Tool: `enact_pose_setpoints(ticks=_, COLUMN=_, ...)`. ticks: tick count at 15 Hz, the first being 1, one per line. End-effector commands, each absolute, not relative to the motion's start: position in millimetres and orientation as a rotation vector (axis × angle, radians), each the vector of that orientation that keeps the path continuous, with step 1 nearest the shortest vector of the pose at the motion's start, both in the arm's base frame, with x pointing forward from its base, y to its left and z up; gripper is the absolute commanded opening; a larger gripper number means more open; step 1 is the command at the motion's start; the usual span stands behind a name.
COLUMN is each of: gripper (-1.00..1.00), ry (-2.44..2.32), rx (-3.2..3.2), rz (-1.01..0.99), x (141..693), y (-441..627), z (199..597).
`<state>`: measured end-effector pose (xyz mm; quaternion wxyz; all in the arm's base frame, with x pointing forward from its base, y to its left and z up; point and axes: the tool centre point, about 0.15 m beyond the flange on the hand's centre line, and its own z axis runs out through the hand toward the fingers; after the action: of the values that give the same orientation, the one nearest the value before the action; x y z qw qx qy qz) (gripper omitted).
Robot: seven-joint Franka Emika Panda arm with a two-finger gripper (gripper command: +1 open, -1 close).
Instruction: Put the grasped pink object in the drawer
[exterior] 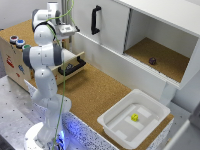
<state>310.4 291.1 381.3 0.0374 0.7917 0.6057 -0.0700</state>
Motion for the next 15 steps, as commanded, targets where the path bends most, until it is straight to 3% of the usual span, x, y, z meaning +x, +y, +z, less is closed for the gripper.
enact_pose_setpoints(ticks=1, gripper=-1.00, ry=1.956, rx=2.428, rz=0.093, x=291, y=270, z=335)
enact_pose_setpoints(ticks=11, gripper=-1.00, ry=2.051, rx=2.378, rz=0.107, x=306, y=297, z=308)
enact_pose_setpoints(ticks=12, gripper=1.00, ry=2.039, rx=2.378, rz=0.119, x=310, y=299, z=313)
enact_pose_setpoints(ticks=15, gripper=1.00, ry=2.040, rx=2.358, rz=0.171, x=313, y=303, z=331)
